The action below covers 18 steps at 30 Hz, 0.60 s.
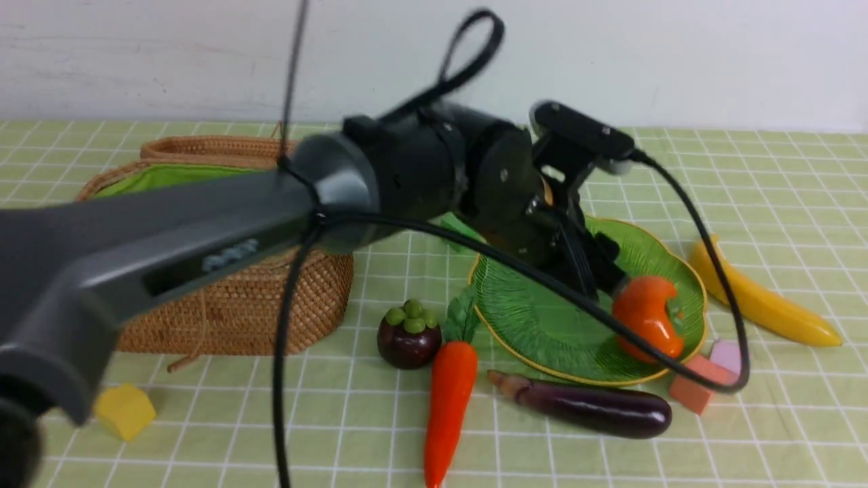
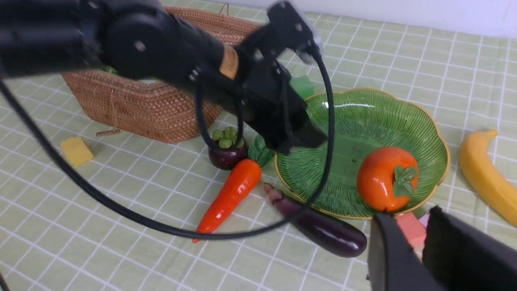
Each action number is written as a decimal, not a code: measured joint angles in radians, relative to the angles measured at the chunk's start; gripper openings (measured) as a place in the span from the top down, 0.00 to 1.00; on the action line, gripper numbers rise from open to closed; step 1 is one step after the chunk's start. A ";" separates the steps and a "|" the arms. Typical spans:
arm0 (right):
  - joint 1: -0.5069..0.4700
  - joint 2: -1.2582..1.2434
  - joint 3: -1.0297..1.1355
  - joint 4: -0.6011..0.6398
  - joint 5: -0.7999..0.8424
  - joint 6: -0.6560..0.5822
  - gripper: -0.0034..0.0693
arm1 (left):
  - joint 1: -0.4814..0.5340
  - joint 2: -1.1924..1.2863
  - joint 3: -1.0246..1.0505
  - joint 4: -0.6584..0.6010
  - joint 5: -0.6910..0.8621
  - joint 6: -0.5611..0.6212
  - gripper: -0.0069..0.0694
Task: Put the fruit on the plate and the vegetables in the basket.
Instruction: Grab a mangosteen with your left arm and put it on the plate on the right
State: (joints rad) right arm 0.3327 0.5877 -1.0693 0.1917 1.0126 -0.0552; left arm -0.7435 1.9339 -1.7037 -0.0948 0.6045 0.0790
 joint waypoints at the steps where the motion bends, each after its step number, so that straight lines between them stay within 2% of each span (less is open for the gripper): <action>1: 0.000 0.000 0.000 0.000 0.008 0.000 0.75 | 0.000 -0.047 0.000 0.000 0.035 -0.017 0.42; 2: 0.000 0.000 0.000 0.000 0.015 0.000 0.75 | 0.000 -0.086 0.000 0.000 0.070 -0.030 0.53; 3: 0.000 0.000 0.000 0.000 0.015 0.000 0.75 | 0.000 -0.094 0.000 0.000 0.075 -0.033 0.55; 4: 0.000 0.000 0.000 0.001 0.022 0.002 0.75 | 0.000 -0.154 0.000 -0.001 0.115 -0.051 0.70; 7: 0.000 0.004 0.000 0.004 0.035 0.001 0.75 | 0.000 -0.257 0.003 -0.001 0.200 -0.065 0.92; 13: 0.000 0.063 0.000 0.004 0.091 0.002 0.75 | 0.000 -0.485 0.119 -0.001 0.230 -0.104 0.93; 18: 0.000 0.136 0.000 0.009 0.105 0.003 0.75 | 0.000 -0.729 0.352 0.000 0.211 -0.128 0.93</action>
State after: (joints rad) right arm 0.3327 0.7240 -1.0693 0.2008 1.1176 -0.0527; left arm -0.7435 1.2052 -1.3514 -0.0945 0.8154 -0.0486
